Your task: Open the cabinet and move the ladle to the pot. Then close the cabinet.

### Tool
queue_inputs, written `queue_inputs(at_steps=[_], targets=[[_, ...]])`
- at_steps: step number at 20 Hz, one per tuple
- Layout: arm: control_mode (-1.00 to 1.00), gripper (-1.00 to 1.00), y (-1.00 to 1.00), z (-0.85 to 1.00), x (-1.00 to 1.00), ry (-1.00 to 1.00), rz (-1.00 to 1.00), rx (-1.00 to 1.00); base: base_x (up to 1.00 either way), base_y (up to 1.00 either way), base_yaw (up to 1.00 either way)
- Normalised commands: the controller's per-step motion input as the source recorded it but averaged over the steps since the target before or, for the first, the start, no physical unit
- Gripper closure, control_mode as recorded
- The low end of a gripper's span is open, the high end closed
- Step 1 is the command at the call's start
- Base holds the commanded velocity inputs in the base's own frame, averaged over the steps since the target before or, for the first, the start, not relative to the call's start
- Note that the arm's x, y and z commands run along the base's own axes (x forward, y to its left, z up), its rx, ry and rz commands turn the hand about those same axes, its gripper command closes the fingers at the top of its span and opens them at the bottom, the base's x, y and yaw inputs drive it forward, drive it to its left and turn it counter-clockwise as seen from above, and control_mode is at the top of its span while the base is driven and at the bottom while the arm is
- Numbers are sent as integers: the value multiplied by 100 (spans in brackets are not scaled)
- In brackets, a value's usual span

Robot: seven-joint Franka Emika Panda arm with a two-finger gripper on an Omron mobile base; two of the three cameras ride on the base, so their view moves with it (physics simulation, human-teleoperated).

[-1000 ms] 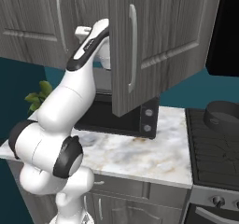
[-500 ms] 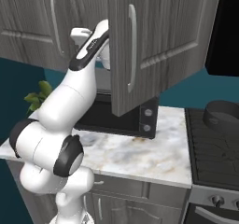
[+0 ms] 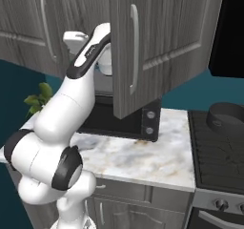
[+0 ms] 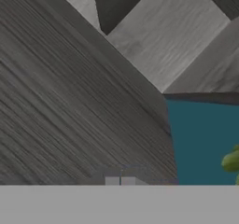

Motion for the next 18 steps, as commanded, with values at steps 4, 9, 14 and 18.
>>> queue_inputs(at_steps=[4, 9, 14, 18], targets=[[-100, 100, 81, 19, -67, -4, 0, 0, 0, 0, 0], [-100, 100, 82, 16, -68, -4, 0, -1, 0, 0, 0], [-100, 100, 84, 18, -68, -3, 0, -1, 0, 0, 0], [-100, 100, 81, 23, -73, -4, 0, -1, 0, 0, 0]])
